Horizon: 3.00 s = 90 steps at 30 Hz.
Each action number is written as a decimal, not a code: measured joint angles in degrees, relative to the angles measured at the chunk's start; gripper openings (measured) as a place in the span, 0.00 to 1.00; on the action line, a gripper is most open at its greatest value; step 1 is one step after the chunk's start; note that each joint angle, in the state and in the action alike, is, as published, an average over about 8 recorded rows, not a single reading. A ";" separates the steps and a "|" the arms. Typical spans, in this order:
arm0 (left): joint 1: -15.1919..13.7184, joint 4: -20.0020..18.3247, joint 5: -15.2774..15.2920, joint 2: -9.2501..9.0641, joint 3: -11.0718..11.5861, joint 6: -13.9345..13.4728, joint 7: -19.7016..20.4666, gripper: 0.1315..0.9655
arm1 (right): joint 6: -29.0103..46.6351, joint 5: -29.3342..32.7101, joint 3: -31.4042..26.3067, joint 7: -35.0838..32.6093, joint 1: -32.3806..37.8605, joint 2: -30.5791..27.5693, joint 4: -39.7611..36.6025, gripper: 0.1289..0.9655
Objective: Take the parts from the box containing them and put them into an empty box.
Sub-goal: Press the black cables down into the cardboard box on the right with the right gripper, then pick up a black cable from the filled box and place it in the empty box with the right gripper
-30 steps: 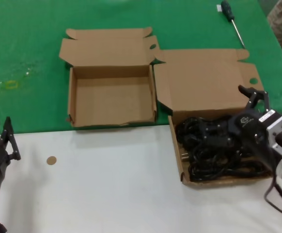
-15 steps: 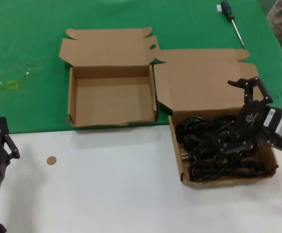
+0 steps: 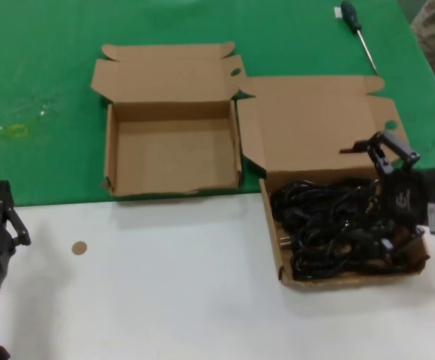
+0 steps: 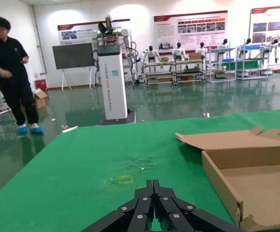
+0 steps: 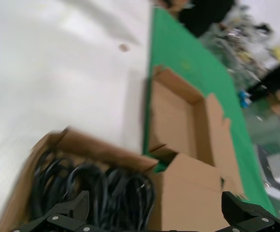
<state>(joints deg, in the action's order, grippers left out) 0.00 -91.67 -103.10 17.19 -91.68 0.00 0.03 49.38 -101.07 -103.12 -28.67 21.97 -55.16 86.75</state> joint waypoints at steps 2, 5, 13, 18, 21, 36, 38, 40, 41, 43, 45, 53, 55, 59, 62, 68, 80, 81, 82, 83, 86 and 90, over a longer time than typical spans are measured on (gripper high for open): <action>0.00 0.00 0.00 0.00 0.00 0.00 0.00 0.02 | 2.39 0.81 -0.74 -2.99 1.55 -0.31 -1.26 1.00; 0.00 0.00 0.00 0.00 0.00 0.00 0.00 0.02 | 5.26 1.99 -1.73 -6.67 3.47 -0.58 -2.90 1.00; 0.00 0.00 -0.01 0.00 0.00 0.00 0.00 0.02 | 8.82 4.55 -3.43 -13.15 6.39 0.00 -5.92 1.00; 0.00 0.00 -0.01 0.00 0.00 0.00 0.00 0.02 | 9.32 5.99 -4.24 -16.80 7.21 0.83 -7.67 1.00; 0.00 0.00 -0.01 0.00 0.00 0.00 0.00 0.02 | 9.30 6.57 -4.56 -18.61 7.53 1.47 -8.53 1.00; 0.00 0.00 -0.01 0.00 0.00 0.00 0.00 0.02 | 8.05 7.63 -4.98 -23.23 9.12 4.82 -11.86 0.88; 0.00 0.00 -0.01 0.00 0.00 0.00 0.00 0.02 | 8.04 7.63 -5.00 -23.66 9.17 5.06 -12.44 0.86; 0.00 0.00 -0.01 0.00 0.00 0.00 0.00 0.02 | 8.02 7.67 -5.04 -24.05 9.25 5.27 -12.99 0.81; 0.00 0.00 -0.01 0.00 0.00 0.00 0.00 0.02 | 8.01 7.70 -5.06 -24.22 9.31 5.37 -13.25 0.79; 0.00 0.00 -0.01 0.00 0.00 0.00 0.00 0.02 | 7.98 7.77 -5.11 -24.56 9.46 5.57 -13.73 0.74; 0.00 0.00 -0.01 0.00 0.00 0.00 0.00 0.02 | 7.93 7.87 -5.16 -24.87 9.64 5.78 -14.18 0.69; 0.00 0.00 -0.01 0.00 0.00 0.00 0.00 0.02 | 8.00 8.11 -5.44 -25.07 10.24 6.43 -15.83 0.56; 0.00 0.00 -0.01 0.00 0.00 0.00 0.00 0.02 | 8.01 8.12 -5.47 -25.11 10.33 6.56 -16.21 0.50; 0.00 0.00 -0.01 0.00 0.00 0.00 0.00 0.02 | 7.97 8.14 -5.49 -25.40 10.46 6.80 -16.84 0.40; 0.00 0.00 -0.01 0.00 0.00 0.00 0.00 0.02 | 7.91 8.15 -5.48 -25.59 10.49 6.93 -17.16 0.32; 0.00 0.00 -0.01 0.00 0.00 0.00 0.00 0.02 | 7.78 8.09 -5.38 -25.56 10.29 6.97 -17.29 0.19; 0.00 0.00 -0.01 0.00 0.00 0.00 0.00 0.02 | 8.52 7.83 -4.92 -17.34 9.43 4.74 -14.44 0.12; 0.00 0.00 -0.01 0.00 0.00 0.00 0.00 0.02 | 8.62 7.85 -4.86 -16.45 9.50 4.47 -14.11 0.11; 0.00 0.00 -0.01 0.00 0.00 0.00 0.00 0.02 | 8.74 7.86 -4.79 -15.52 9.62 4.20 -13.78 0.11; 0.00 0.00 -0.01 0.00 0.00 0.00 0.00 0.02 | 8.86 7.86 -4.72 -14.60 9.76 3.94 -13.46 0.10; 0.00 0.00 -0.01 0.00 0.00 0.00 0.00 0.02 | 9.29 7.79 -4.50 -11.61 10.37 3.24 -12.41 0.09; 0.00 0.00 -0.01 0.00 0.00 0.00 0.00 0.02 | 10.02 7.64 -4.32 -7.36 11.64 2.63 -10.88 0.08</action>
<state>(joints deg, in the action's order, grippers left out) 0.00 -91.67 -103.11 17.19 -91.68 0.00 0.02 59.40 -93.44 -107.45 -36.03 33.60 -52.52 75.86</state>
